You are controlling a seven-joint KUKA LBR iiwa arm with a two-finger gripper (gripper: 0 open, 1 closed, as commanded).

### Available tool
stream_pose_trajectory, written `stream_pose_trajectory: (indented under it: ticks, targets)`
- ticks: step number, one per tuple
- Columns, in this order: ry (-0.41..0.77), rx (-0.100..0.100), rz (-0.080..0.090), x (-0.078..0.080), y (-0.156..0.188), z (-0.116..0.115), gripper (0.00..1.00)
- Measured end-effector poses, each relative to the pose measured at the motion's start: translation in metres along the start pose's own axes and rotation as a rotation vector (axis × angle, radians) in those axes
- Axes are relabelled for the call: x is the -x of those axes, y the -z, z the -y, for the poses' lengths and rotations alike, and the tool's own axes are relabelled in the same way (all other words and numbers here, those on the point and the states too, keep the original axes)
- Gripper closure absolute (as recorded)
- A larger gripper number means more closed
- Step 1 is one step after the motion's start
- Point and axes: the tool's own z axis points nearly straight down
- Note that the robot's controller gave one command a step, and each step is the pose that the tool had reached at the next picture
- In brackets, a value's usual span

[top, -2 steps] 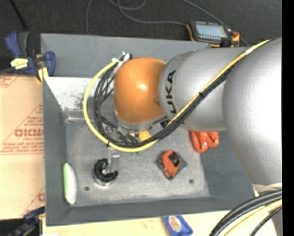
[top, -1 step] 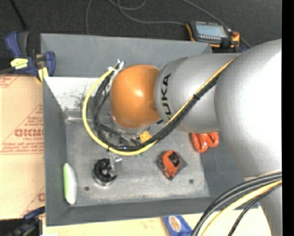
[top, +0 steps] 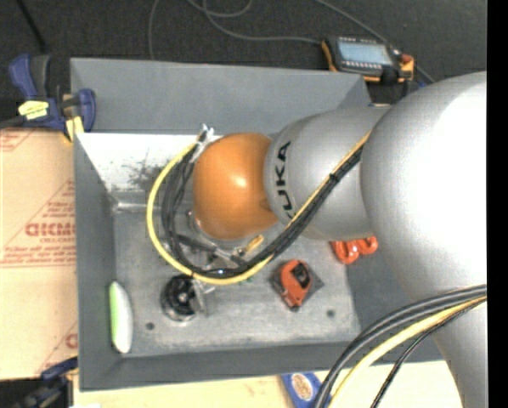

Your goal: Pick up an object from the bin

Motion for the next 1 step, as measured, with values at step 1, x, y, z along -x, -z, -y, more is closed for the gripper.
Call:
stream_pose_trajectory:
  ticks: [1]
  targets:
    - [-0.126,0.003,-0.001,0.0050,-0.0091,0.0035,1.00]
